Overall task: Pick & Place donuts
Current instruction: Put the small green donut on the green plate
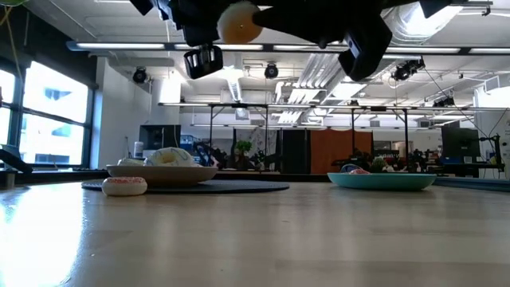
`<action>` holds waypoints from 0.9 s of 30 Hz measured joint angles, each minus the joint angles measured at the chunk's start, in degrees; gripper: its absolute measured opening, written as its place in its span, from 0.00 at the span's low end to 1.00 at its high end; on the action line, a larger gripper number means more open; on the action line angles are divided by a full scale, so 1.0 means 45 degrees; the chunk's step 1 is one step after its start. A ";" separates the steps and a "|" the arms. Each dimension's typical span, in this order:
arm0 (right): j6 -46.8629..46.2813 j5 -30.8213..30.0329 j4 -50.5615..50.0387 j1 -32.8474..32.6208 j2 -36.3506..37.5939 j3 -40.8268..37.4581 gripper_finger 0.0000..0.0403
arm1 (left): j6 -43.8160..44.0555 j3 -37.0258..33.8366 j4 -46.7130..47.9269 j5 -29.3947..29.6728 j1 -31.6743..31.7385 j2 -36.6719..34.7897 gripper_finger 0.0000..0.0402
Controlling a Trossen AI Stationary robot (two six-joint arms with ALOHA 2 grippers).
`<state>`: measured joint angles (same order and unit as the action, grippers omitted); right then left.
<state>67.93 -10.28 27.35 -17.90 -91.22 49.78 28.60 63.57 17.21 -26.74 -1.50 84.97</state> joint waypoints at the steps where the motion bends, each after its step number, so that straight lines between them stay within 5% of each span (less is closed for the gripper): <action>1: 0.0004 0.0139 0.0069 0.0018 0.0000 0.0000 0.33 | -0.0001 0.0004 -0.0133 -0.0065 0.0000 0.0053 0.01; 11: -0.0283 0.0707 0.0177 0.0060 0.0000 0.0000 0.30 | -0.0068 0.0010 -0.0800 -0.0237 0.0000 0.0087 0.01; 18: -0.0440 0.0825 0.0130 0.0068 0.0000 0.0000 0.18 | -0.0010 0.0010 -0.0719 -0.0483 -0.0003 0.0087 0.02; 27: -0.1436 0.0854 -0.0005 0.0065 0.0000 0.0000 0.04 | -0.0009 0.0010 -0.0623 -0.0570 -0.0005 0.0087 0.23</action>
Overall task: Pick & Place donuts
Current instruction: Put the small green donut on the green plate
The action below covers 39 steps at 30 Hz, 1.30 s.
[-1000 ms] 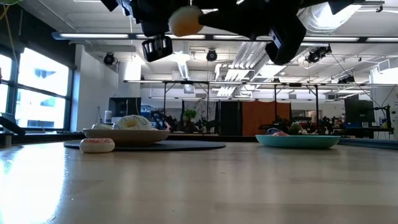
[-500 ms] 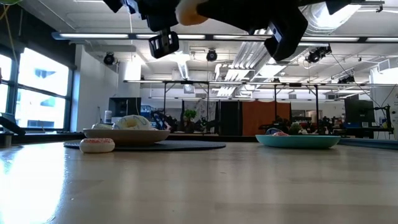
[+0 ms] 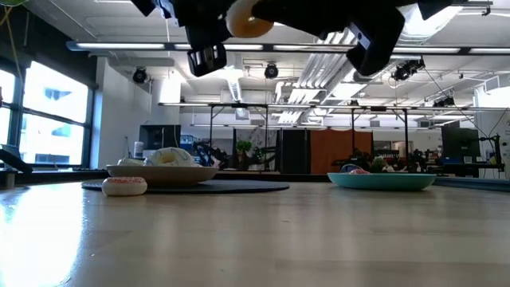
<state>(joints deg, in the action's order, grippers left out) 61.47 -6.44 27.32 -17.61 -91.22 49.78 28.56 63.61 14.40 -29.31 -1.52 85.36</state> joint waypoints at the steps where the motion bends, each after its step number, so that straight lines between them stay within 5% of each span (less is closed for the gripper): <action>1: -0.0334 -0.0001 -0.0142 0.0000 0.0000 0.0000 0.04 | 0.0005 0.0000 0.0064 0.0083 0.0005 0.0000 0.26; 7: -0.3197 -0.0346 -0.1505 -0.0015 0.0000 0.0000 0.07 | -0.0641 -0.0005 0.0939 0.0382 0.0005 0.0000 0.41; 14: -0.7500 -0.4000 -0.4615 0.0365 0.0003 -0.0005 0.04 | -0.2580 -0.0010 0.2091 0.1241 -0.0115 0.0010 0.46; 20: -1.0284 -0.5235 -0.8198 0.1899 0.0877 -0.0005 0.04 | -0.3411 -0.0010 0.2065 0.1343 -0.0417 0.0010 0.46; 27: -1.5758 -0.9878 -1.4394 0.3970 0.1949 -0.0005 0.03 | -0.3967 -0.0010 0.2371 0.1470 -0.0973 0.0010 0.46; 31: -1.9093 -0.9036 -1.6426 0.5104 0.1793 -0.0015 0.02 | -0.4061 -0.0010 0.2514 0.1547 -0.1127 0.0010 0.46; 39: -1.8962 -0.8910 -1.6008 0.6507 0.1303 -0.0010 0.03 | -0.4061 -0.0010 0.2617 0.1906 -0.1093 0.0010 0.46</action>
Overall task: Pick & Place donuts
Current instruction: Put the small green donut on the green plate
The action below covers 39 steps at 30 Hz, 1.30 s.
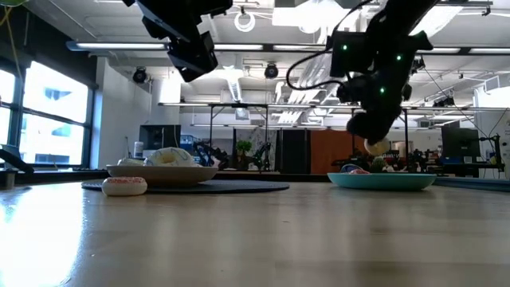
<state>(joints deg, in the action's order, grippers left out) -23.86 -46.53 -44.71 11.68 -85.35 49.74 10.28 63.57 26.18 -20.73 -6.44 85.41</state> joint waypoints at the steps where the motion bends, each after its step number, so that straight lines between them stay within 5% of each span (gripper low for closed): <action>1: -0.0162 0.0435 -0.0022 0.0226 -0.0071 0.0000 0.03 | 0.0005 0.0000 0.0059 -0.0006 0.0000 0.0000 0.46; 5: -0.0380 0.1779 -0.0021 0.0928 -0.0432 0.0000 0.03 | 0.0023 -0.0003 0.0342 -0.0019 0.0000 0.0000 0.46; 15: -0.0373 0.0501 0.0155 0.1913 -0.1234 0.0000 0.06 | 0.0102 -0.0005 0.0319 -0.0032 0.0000 0.0000 0.46; 22: 0.0083 0.2048 0.0223 0.2577 -0.1468 0.0000 0.15 | 0.0569 -0.0005 0.0309 -0.0671 0.0000 0.0000 0.46; 39: 0.1982 0.2704 0.0984 0.2823 -0.1454 0.0000 0.45 | 0.0777 -0.0005 0.2106 -0.1201 0.0005 -0.0010 0.46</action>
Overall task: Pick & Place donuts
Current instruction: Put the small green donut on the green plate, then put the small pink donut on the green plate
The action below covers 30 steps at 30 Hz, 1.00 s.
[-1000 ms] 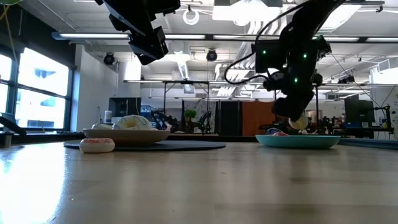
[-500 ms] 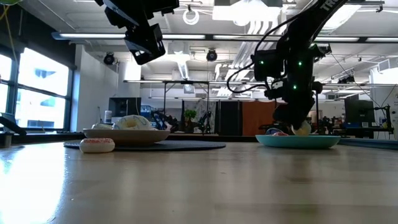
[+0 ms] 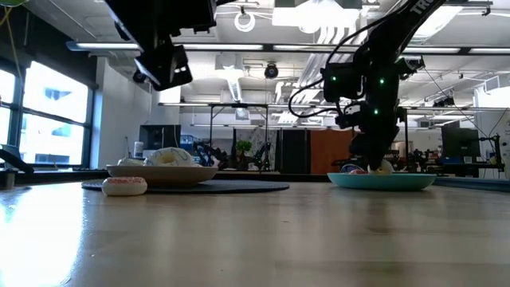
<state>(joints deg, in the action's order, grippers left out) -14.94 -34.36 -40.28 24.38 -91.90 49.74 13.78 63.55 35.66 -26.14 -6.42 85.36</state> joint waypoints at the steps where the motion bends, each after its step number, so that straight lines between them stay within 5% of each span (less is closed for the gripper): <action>1: -0.0002 -0.0065 -0.0066 0.0000 0.0000 0.0004 0.47 | -0.0005 0.0000 0.0247 0.0046 0.0000 0.0000 0.46; 10: -0.0560 0.0833 -0.3052 -0.0011 0.0095 0.1719 0.53 | 0.0191 0.0000 0.1081 0.0222 0.0000 0.0000 0.46; 15: -0.0999 0.2313 -0.2738 -0.0373 0.0112 0.3235 0.53 | 0.0657 0.0000 0.1548 -0.0077 0.0000 -0.0070 0.46; 24: 0.0884 0.7566 0.5959 -0.2707 0.0107 0.3190 0.53 | 0.1347 0.0426 0.3913 0.0405 0.0001 -0.1332 0.46; 27: 0.1858 0.7779 0.8842 -0.3868 0.0093 0.2476 0.53 | 0.1340 0.0919 0.4890 0.1600 -0.0164 -0.1927 0.46; 30: 0.2507 0.6612 1.0942 -0.4968 0.0087 0.1688 0.53 | 0.1338 0.1458 0.6021 0.3057 -0.0194 -0.2698 0.46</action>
<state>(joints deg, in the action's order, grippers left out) -3.66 -4.61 8.96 2.03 -91.50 57.33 19.80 70.11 62.75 -12.38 -7.29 73.22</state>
